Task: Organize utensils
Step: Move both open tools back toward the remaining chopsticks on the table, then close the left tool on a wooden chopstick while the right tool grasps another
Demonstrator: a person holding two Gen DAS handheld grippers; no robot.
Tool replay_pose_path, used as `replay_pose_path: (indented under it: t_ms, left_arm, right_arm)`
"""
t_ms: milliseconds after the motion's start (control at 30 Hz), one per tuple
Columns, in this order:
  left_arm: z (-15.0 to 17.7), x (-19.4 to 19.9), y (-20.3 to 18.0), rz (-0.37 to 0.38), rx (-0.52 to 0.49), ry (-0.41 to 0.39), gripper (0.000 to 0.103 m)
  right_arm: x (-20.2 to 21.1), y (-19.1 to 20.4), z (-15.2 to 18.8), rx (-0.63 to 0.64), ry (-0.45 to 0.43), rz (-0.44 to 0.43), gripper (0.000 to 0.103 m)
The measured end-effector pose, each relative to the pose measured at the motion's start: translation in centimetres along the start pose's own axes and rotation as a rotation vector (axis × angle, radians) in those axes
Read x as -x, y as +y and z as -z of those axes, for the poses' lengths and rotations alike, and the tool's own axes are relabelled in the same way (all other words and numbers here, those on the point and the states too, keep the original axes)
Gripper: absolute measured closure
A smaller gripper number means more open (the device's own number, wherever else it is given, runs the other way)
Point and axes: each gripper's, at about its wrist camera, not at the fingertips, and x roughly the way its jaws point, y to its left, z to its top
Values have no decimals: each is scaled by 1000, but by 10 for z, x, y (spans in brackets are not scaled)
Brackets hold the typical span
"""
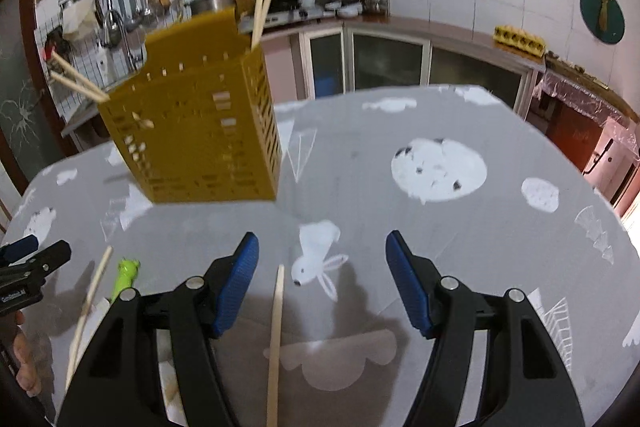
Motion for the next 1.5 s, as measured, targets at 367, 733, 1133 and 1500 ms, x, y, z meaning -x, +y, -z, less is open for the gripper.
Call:
replay_pose_path:
  t_ms: [367, 733, 1133, 1500]
  left_arm:
    - [7, -32, -23, -40, -76, 104, 5]
    - [3, -40, -24, -20, -69, 130, 14]
    - [0, -33, -39, 26, -98, 129, 72]
    - [-4, -24, -32, 67, -41, 104, 98]
  right_arm:
    - [-25, 10, 7, 36, 118, 19, 38]
    - [-40, 15, 7, 49, 182, 28, 51]
    - [-36, 22, 8, 13, 187, 20, 93]
    - [-28, 14, 1, -33, 164, -22, 97]
